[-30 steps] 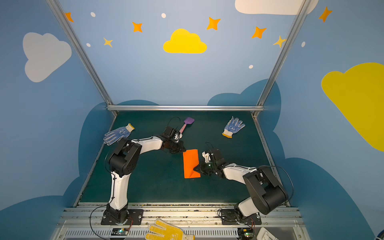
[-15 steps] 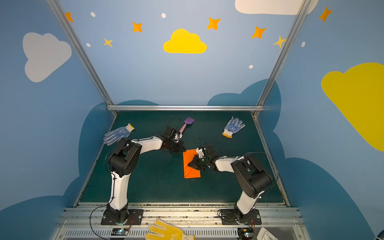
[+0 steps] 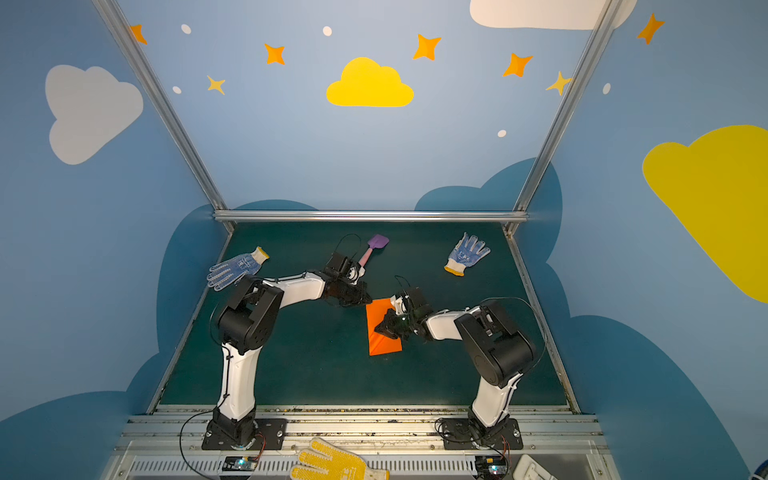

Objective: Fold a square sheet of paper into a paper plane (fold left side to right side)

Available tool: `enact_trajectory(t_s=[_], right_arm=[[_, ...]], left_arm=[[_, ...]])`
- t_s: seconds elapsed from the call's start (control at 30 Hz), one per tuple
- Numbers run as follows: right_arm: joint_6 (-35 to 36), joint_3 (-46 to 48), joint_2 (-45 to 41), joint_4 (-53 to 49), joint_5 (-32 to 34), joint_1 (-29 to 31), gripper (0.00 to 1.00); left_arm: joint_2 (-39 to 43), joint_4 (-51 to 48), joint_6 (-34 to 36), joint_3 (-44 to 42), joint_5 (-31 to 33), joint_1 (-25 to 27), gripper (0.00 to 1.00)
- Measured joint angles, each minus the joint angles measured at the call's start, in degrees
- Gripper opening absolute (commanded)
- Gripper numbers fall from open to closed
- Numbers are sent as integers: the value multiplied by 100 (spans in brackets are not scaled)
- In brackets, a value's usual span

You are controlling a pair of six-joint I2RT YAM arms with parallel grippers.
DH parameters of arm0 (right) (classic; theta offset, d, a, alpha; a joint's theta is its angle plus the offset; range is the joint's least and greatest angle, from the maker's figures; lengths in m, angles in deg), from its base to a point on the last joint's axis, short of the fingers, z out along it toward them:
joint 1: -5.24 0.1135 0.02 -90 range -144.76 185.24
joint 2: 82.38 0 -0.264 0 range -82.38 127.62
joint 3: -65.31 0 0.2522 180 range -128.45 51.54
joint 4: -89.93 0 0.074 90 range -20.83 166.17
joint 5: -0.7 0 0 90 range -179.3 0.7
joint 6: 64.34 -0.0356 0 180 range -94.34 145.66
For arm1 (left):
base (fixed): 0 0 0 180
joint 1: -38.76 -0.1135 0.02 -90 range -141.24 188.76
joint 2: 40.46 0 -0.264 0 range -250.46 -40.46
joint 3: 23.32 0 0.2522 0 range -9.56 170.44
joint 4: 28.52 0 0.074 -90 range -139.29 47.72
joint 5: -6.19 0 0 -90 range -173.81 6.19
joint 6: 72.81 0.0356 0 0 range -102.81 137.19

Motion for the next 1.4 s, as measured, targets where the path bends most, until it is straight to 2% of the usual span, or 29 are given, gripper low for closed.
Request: enact_trajectory(t_s=[0.27, 0.33, 0.4, 0.47, 0.63, 0.7, 0.97, 1.23, 1.4], right_arm=[[-20, -7, 118, 70, -11, 2, 1], [-37, -4, 125, 90, -13, 2, 16], [-59, -7, 129, 129, -42, 2, 25], [-87, -7, 127, 216, -81, 2, 29], [-105, -7, 127, 269, -125, 24, 29], [-105, 0, 127, 280, -125, 26, 29], [-142, 149, 127, 367, -107, 31, 11], [-153, 225, 127, 437, -107, 31, 5], [-149, 262, 127, 511, -122, 33, 0]], left_arm=[[0, -2, 0, 0, 0, 0, 5], [0, -2, 0, 0, 0, 0, 5], [0, -2, 0, 0, 0, 0, 4], [0, -4, 0, 0, 0, 0, 4], [0, -4, 2, 0, 0, 0, 4], [0, -4, 2, 0, 0, 0, 4], [85, 17, -37, -96, -17, -55, 4], [1325, 107, -323, -1215, -44, -225, 4], [2192, 514, -636, -2129, -127, 20, 4]])
